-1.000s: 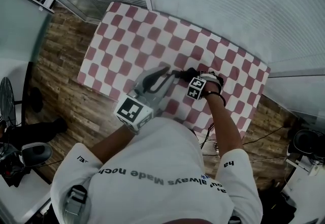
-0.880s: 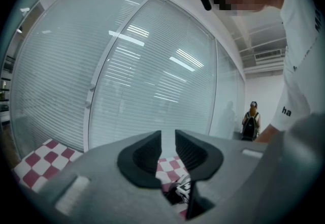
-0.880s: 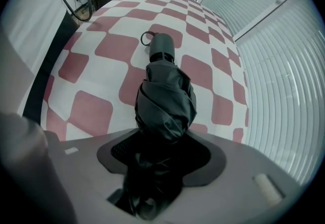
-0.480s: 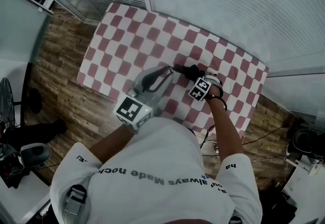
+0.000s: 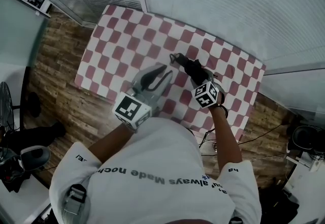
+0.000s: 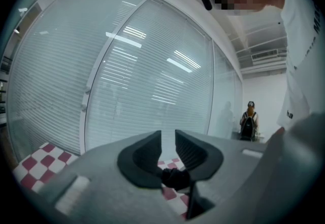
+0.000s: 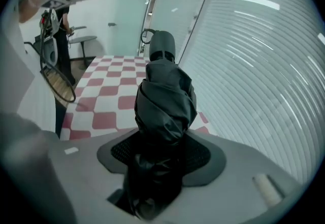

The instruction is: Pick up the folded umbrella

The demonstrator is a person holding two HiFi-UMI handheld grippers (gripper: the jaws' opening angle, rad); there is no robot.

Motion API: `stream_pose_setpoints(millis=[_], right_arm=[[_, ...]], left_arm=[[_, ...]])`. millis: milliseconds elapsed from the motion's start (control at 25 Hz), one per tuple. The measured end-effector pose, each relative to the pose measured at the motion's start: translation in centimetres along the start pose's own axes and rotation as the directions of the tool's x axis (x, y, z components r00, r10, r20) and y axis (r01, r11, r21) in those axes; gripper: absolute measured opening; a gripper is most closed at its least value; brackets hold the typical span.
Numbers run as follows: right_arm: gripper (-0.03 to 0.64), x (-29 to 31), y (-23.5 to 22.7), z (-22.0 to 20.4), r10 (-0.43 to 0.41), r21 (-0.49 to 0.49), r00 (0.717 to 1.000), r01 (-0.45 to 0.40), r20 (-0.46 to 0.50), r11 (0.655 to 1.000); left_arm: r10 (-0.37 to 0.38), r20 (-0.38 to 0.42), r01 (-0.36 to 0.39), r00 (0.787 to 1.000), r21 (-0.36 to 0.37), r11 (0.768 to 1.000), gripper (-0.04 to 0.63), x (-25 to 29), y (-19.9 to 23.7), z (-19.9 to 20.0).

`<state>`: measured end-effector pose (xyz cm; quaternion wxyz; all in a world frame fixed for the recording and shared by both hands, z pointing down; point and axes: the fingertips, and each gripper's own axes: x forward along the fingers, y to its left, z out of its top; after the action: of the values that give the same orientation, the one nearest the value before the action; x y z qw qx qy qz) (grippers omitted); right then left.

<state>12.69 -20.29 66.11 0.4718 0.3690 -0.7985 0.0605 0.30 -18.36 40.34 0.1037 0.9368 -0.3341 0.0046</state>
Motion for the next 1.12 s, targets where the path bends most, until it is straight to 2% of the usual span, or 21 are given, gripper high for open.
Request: stream_pose_setpoints(millis=[160, 320, 520, 720, 1120], right_arm=[[0.242, -3.7, -1.1, 2.8, -0.051, 0.108, 0.991, 0.037, 0.128, 0.993], [0.242, -7.8, -2.3, 5.1, -0.109, 0.226, 0.962, 0.051, 0.251, 0.973], [0.244, -13.5, -3.6, 7.5, -0.200, 0.334, 0.906, 0.070, 0.372, 0.940], [0.244, -19.0, -4.7, 9.0, -0.290, 0.385, 0.840, 0.106, 0.459, 0.917], [0.245, -26.9, -5.0, 10.4, -0.371, 0.452, 0.739, 0.101, 0.563, 0.887]], left_arm=[[-0.007, 0.000, 0.007, 1.000, 0.001, 1.000, 0.087, 0.3, -0.2, 0.0], [-0.016, 0.002, 0.016, 1.000, -0.001, 1.000, 0.087, 0.8, -0.6, 0.1], [-0.029, 0.007, 0.029, 1.000, -0.003, 1.000, 0.087, 1.2, -1.1, 0.5], [-0.043, 0.031, 0.044, 0.999, -0.009, 0.999, 0.087, 1.6, -1.7, 1.4], [-0.052, 0.060, 0.053, 0.997, -0.015, 0.998, 0.087, 1.8, -1.7, 2.7]])
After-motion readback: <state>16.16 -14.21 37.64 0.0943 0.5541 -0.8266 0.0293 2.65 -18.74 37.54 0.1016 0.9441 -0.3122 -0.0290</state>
